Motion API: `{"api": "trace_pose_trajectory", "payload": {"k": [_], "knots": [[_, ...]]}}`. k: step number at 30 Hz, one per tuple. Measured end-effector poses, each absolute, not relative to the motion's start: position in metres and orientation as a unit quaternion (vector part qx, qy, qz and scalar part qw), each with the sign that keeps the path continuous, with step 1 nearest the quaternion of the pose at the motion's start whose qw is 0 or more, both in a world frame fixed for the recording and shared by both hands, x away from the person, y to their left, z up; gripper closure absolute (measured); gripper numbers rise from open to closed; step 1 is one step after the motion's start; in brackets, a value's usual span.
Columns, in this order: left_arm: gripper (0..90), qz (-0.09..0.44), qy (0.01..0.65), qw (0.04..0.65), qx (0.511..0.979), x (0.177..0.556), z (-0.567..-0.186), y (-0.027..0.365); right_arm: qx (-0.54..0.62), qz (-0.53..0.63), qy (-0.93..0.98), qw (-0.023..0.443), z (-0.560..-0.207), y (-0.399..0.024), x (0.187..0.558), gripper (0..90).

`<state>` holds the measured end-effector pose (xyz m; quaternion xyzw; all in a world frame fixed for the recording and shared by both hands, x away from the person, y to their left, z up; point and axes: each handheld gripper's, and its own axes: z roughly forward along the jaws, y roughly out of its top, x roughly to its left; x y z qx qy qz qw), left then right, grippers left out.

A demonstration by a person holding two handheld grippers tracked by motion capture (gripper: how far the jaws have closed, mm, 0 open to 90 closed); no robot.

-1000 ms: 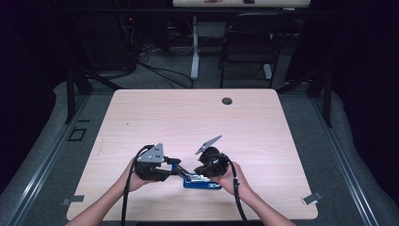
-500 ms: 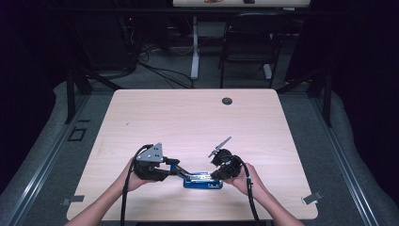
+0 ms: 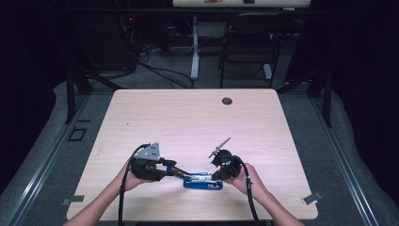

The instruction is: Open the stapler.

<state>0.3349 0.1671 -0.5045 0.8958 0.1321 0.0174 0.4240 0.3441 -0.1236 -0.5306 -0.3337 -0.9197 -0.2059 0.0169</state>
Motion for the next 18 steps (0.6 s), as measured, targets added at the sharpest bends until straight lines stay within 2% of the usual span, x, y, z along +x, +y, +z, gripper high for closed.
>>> {"api": "trace_pose_trajectory", "payload": {"k": [5,7,10,11,13,18], "knots": [[64.0,0.005,0.137,0.415,0.899,0.338,-0.51,0.173,-0.334,-0.205,-0.92,0.02,-0.532,-0.125,0.345,90.0],[66.4,0.026,0.127,0.38,0.916,0.337,-0.515,0.173,-0.336,-0.209,-0.918,0.024,-0.533,-0.125,0.345,90.0],[66.3,0.012,0.143,0.388,0.911,0.339,-0.523,0.177,-0.34,-0.215,-0.915,0.028,-0.533,-0.126,0.345,90.0],[69.7,0.022,0.14,0.376,0.916,0.338,-0.523,0.175,-0.34,-0.214,-0.915,0.028,-0.533,-0.126,0.346,90.0],[85.2,0.03,0.113,0.33,0.937,0.332,-0.533,0.164,-0.34,-0.214,-0.916,0.029,-0.533,-0.126,0.347,90.0],[81.9,0.039,0.11,0.339,0.933,0.331,-0.539,0.156,-0.34,-0.214,-0.915,0.028,-0.533,-0.127,0.347,90.0]]}}
